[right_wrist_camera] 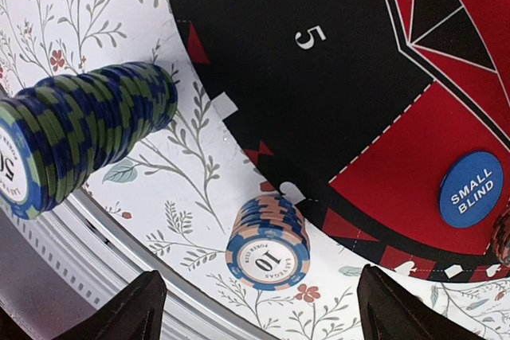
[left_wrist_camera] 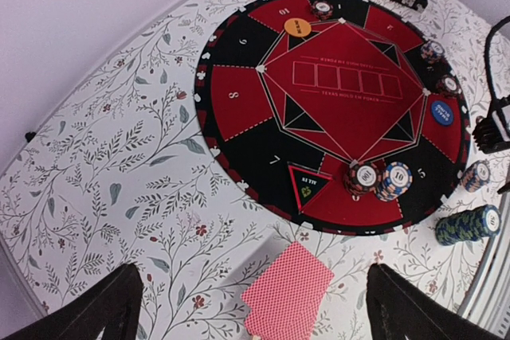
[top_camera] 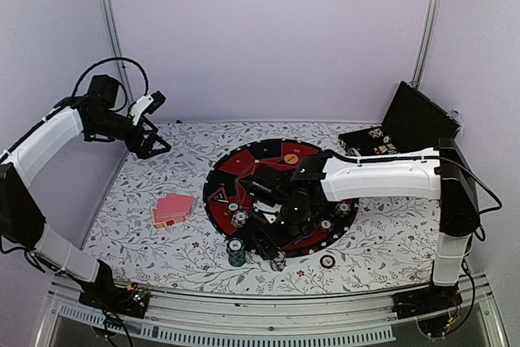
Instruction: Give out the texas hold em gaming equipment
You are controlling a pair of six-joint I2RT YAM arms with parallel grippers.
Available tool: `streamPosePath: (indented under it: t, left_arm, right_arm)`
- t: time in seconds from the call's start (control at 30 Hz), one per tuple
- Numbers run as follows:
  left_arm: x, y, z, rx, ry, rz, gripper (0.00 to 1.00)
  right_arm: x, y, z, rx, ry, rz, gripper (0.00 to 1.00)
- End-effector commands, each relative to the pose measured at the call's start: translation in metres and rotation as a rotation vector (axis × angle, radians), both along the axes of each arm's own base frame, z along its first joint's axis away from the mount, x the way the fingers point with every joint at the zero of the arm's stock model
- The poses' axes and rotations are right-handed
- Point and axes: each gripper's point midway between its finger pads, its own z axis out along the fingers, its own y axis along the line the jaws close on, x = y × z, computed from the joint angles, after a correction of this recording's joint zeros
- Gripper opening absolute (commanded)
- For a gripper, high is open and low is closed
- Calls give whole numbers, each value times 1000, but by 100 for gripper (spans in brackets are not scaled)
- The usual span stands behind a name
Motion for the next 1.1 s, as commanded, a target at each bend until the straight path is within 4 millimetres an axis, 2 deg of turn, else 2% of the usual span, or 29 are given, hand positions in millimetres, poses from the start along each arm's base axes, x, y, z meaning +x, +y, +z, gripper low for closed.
streamPosePath:
  t: [0.0, 0.23, 0.37, 0.7, 1.07]
  left_arm:
    - [-1, -3, 5, 2, -5, -13, 100]
    - [0, -4, 5, 0, -4, -15, 100]
    - [0, -3, 6, 1, -5, -15, 100]
    - [2, -4, 7, 2, -5, -15, 100]
    - [3, -3, 9, 7, -10, -12, 100]
  right_arm:
    - [-4, 8, -11, 8, 15, 10, 87]
    - [-2, 2, -32, -56, 11, 22, 86]
    - [-2, -1, -37, -70, 10, 25, 85]
    - [-11, -5, -52, -79, 50, 35, 75]
    - [-15, 0, -56, -63, 69, 45, 70]
